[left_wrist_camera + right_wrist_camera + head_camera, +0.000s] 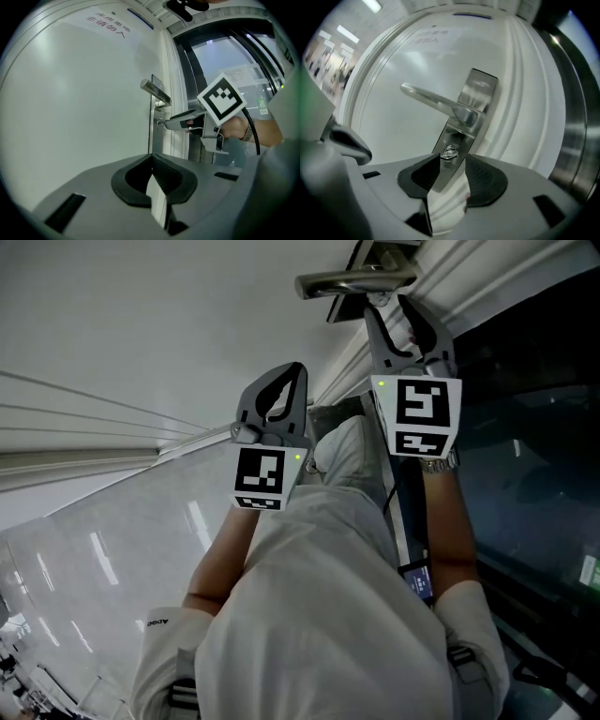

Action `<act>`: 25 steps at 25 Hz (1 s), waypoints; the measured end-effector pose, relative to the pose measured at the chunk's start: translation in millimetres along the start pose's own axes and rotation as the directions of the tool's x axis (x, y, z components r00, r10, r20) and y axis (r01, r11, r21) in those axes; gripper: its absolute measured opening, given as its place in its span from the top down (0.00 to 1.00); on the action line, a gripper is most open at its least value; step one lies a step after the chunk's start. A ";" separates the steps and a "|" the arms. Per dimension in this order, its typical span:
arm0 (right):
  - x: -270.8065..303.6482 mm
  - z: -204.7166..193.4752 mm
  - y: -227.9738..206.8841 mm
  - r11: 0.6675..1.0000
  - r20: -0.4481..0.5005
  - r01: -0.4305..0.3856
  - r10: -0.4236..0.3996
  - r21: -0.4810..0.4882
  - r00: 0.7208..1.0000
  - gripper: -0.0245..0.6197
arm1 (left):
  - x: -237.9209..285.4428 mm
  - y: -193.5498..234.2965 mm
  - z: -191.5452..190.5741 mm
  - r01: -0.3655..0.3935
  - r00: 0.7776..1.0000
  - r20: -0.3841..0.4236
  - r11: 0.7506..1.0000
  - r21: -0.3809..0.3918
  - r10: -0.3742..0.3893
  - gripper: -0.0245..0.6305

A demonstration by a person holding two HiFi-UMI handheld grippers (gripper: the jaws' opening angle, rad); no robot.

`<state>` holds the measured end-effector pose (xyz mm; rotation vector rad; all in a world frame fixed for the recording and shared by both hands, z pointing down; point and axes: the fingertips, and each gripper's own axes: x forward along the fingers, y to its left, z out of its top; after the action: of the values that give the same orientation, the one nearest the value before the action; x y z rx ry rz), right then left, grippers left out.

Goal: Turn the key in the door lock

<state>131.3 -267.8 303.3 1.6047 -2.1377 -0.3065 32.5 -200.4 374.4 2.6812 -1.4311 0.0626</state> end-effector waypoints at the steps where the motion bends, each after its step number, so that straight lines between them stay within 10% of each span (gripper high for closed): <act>1: -0.5 1.9 0.4 0.992 -0.002 0.039 -0.040 -0.119 0.999 0.74 | 1.5 -1.3 0.0 0.005 1.000 0.000 1.000 0.000 -0.005 0.95; 4: 1.0 5.7 4.7 0.914 0.004 0.107 -0.115 -0.391 0.993 0.74 | 4.8 -4.5 0.2 0.014 1.000 -0.001 1.000 -0.001 -0.014 0.95; 9: 10.6 4.5 7.3 0.821 -0.012 0.110 -0.141 -0.560 0.990 0.74 | 5.2 -2.3 -1.2 0.013 1.000 -0.005 1.000 -0.001 -0.013 0.95; 25: 22.8 -0.8 6.6 0.598 0.062 0.180 -0.214 -0.781 0.975 0.79 | 5.8 15.4 -1.5 -0.015 1.000 -0.009 1.000 -0.014 0.015 0.95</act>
<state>120.9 -287.4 311.9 1.2575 -1.4194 -1.1086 23.0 -213.6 377.5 2.6564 -1.4434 0.0650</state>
